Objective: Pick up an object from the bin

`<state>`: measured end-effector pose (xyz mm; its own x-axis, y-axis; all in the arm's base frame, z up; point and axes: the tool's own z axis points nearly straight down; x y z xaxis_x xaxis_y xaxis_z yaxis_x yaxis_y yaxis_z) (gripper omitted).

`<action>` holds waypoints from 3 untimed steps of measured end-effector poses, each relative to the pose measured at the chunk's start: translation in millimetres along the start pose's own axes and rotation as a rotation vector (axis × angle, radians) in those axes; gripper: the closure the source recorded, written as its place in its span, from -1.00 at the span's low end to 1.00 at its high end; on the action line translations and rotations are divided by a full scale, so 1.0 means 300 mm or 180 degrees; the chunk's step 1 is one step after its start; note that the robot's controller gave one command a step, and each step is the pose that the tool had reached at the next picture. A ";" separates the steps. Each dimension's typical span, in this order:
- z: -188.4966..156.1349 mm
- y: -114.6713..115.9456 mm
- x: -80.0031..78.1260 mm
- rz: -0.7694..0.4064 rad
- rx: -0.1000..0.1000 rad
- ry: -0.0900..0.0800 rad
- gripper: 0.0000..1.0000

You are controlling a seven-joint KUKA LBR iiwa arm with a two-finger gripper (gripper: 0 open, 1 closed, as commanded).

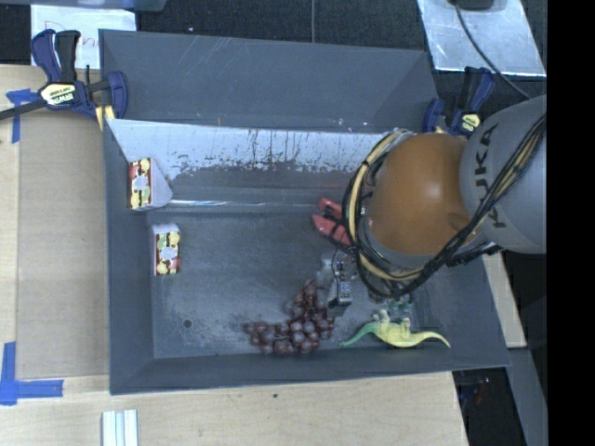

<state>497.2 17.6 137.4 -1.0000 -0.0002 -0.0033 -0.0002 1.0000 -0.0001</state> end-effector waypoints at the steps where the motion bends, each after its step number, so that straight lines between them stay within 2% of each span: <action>1: 0.077 0.109 -0.035 0.0058 -0.0003 -0.0019 1.00; 2: 0.069 0.092 -0.133 -0.0472 0.0005 -0.0012 1.00; 3: 0.085 -0.101 -0.156 -0.0256 -0.0004 -0.0023 1.00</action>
Offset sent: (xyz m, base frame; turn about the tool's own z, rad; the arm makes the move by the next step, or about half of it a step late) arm 0.0438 0.0265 -0.0209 -0.1518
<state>544.2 -12.6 112.2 -0.9967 -0.0805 -0.0105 -0.0805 0.9968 0.0006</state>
